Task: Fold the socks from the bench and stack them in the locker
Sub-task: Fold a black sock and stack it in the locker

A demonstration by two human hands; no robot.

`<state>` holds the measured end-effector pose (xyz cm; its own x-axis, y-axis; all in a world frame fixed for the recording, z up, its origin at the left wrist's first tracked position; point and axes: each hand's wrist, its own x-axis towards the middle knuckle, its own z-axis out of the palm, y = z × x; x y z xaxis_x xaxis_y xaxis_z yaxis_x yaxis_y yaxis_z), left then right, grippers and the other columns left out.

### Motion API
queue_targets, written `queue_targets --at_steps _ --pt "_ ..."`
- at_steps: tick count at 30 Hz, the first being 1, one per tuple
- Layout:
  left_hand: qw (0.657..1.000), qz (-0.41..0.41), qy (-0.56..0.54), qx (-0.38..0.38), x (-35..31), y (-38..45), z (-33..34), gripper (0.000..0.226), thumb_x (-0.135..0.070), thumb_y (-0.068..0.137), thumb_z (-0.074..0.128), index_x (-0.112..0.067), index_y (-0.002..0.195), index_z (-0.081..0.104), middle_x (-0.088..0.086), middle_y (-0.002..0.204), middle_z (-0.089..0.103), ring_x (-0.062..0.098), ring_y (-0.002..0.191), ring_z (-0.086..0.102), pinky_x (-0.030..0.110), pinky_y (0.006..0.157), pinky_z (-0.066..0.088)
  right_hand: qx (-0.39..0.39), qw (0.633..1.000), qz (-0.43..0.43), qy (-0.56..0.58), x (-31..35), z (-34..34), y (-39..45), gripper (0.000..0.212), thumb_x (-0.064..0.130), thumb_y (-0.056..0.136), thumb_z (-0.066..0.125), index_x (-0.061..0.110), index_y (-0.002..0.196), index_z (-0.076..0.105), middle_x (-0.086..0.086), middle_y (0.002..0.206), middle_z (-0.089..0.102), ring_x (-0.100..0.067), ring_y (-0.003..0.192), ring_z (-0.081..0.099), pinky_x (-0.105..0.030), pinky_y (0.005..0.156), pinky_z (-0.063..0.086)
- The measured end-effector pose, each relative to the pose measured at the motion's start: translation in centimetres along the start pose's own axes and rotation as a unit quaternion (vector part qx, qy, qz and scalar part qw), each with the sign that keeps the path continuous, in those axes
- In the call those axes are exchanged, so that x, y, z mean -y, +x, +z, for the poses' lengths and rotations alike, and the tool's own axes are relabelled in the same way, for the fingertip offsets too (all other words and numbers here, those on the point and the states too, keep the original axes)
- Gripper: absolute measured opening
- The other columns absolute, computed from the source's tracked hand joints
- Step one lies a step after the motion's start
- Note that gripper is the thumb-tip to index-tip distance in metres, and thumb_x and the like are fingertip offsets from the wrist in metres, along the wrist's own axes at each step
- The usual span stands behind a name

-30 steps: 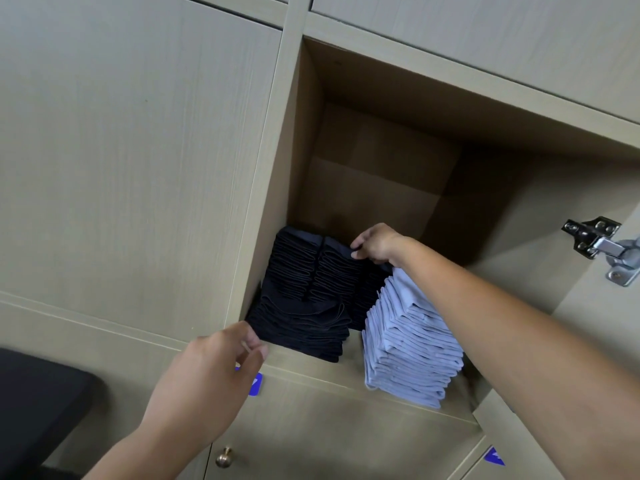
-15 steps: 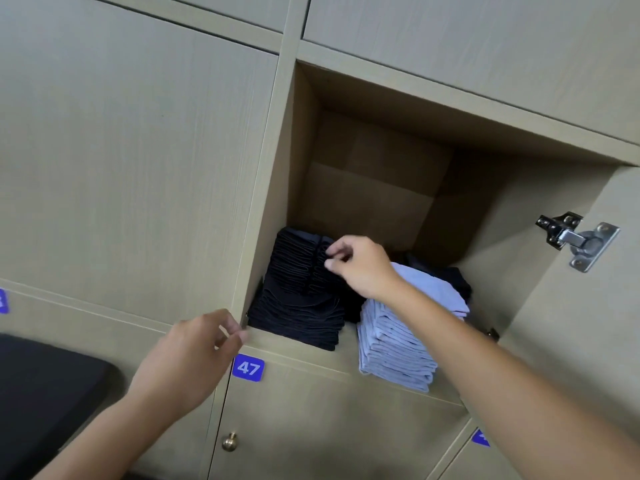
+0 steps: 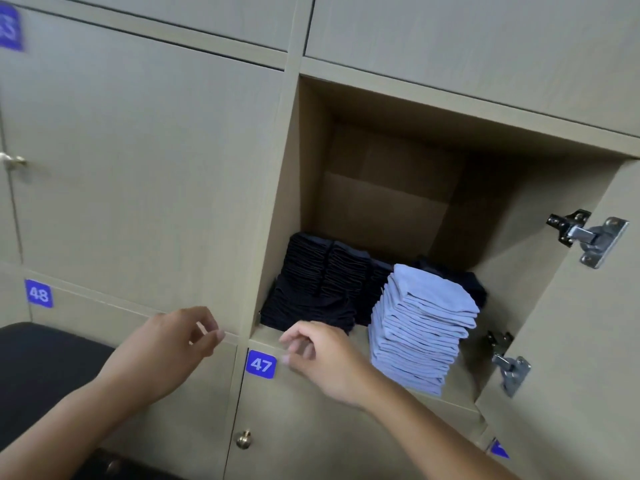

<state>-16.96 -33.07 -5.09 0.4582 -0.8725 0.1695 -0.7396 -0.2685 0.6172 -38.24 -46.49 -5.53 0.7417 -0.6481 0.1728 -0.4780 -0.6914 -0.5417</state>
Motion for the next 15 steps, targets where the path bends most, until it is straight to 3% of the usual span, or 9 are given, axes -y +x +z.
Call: queue_targets --at_steps 6,11,15 --pt "1.0 -0.024 0.011 -0.016 0.9 -0.9 -1.8 0.016 -0.041 0.099 0.061 -0.031 0.087 0.065 -0.013 0.078 0.075 0.003 0.067 0.069 0.033 0.076 0.059 0.039 0.999 -0.036 -0.014 1.0 2.0 0.7 0.012 0.035 0.09 0.067 0.03 0.099 0.061 0.012 0.091 0.063 -0.001 0.076 0.053 -0.026 0.072 0.047" --pt "0.998 -0.061 -0.014 0.012 3.3 -2.5 -2.7 0.017 -0.037 0.099 0.063 -0.024 0.089 0.067 -0.011 0.077 0.077 0.009 0.065 0.073 0.036 0.081 0.06 0.067 0.996 -0.061 0.011 2.5 3.6 0.9 0.012 0.038 0.09 0.068 0.033 0.096 0.06 0.014 0.088 0.063 0.003 0.073 0.053 -0.017 0.062 0.039" --pt "0.997 -0.077 0.005 0.0 6.9 -3.9 -5.4 0.013 -0.031 0.097 0.067 -0.021 0.088 0.069 -0.007 0.076 0.077 0.015 0.068 0.074 0.044 0.082 0.061 0.09 0.993 -0.078 0.021 4.3 4.3 1.3 0.012 0.041 0.092 0.068 0.034 0.097 0.059 0.014 0.089 0.064 -0.001 0.074 0.057 -0.021 0.066 0.043"
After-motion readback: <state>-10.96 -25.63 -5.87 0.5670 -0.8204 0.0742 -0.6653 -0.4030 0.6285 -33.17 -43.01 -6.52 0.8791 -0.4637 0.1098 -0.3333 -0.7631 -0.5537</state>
